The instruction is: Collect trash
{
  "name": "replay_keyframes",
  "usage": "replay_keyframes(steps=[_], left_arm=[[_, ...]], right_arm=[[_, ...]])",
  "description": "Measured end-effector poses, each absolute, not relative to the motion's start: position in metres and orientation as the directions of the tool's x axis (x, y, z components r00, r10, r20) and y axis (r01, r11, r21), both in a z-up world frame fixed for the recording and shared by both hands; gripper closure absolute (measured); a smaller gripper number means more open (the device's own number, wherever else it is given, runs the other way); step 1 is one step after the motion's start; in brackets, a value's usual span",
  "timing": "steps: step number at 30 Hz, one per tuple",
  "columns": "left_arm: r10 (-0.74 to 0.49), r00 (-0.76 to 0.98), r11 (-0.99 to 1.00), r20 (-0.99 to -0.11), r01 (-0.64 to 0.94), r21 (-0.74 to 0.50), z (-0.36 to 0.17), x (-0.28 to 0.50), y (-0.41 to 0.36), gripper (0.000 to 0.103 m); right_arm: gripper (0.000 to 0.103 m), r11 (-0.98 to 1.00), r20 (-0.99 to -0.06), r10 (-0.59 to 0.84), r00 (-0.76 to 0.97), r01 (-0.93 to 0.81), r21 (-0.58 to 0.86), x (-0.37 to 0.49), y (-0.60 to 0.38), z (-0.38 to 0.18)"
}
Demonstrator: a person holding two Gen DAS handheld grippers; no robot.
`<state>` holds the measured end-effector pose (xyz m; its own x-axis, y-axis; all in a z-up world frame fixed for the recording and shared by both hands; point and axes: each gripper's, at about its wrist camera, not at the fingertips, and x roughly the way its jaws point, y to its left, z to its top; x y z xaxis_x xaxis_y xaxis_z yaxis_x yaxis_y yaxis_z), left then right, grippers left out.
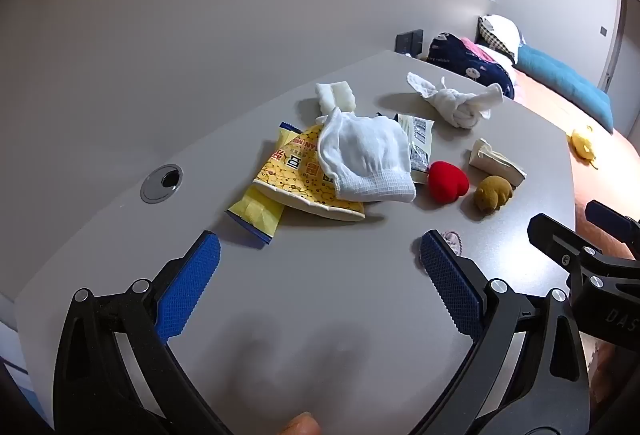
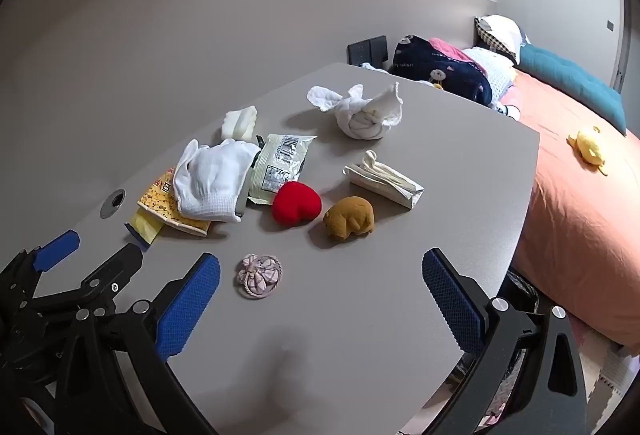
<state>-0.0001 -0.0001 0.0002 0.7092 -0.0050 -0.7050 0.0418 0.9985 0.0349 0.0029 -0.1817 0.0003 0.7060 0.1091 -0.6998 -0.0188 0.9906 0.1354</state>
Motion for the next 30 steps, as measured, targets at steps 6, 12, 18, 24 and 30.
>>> replay_keyframes(steps=[6, 12, 18, 24, 30], left_arm=[[-0.006, 0.707, 0.998, -0.707, 0.044, 0.035, -0.0003, 0.0007, 0.0001, 0.006], [-0.006, 0.711, 0.998, -0.704, 0.044, 0.035, 0.0, 0.0015, -0.002, 0.006], [-0.008, 0.711, 0.998, -0.703, 0.045, 0.034, 0.0002, 0.0018, -0.0018, 0.006], [-0.006, 0.711, 0.998, -0.703, 0.044, 0.035, 0.0015, -0.0006, -0.0014, 0.006], [-0.006, 0.71, 0.998, -0.704, 0.043, 0.035, 0.0015, -0.0007, -0.0011, 0.006]], right_arm=[[0.002, 0.99, -0.697, 0.11, 0.709, -0.017, 0.138, -0.0006, -0.1837, 0.003], [0.002, 0.992, -0.703, 0.102, 0.704, -0.015, 0.128, 0.0026, -0.1818, -0.0025], [0.002, 0.992, -0.701, 0.1, 0.706, -0.016, 0.126, 0.0006, -0.183, 0.0022], [0.002, 0.992, -0.701, 0.099, 0.707, -0.017, 0.123, 0.0005, -0.1839, 0.0027], [0.002, 0.992, -0.7, 0.098, 0.708, -0.016, 0.123, -0.0002, -0.1833, 0.0026]])
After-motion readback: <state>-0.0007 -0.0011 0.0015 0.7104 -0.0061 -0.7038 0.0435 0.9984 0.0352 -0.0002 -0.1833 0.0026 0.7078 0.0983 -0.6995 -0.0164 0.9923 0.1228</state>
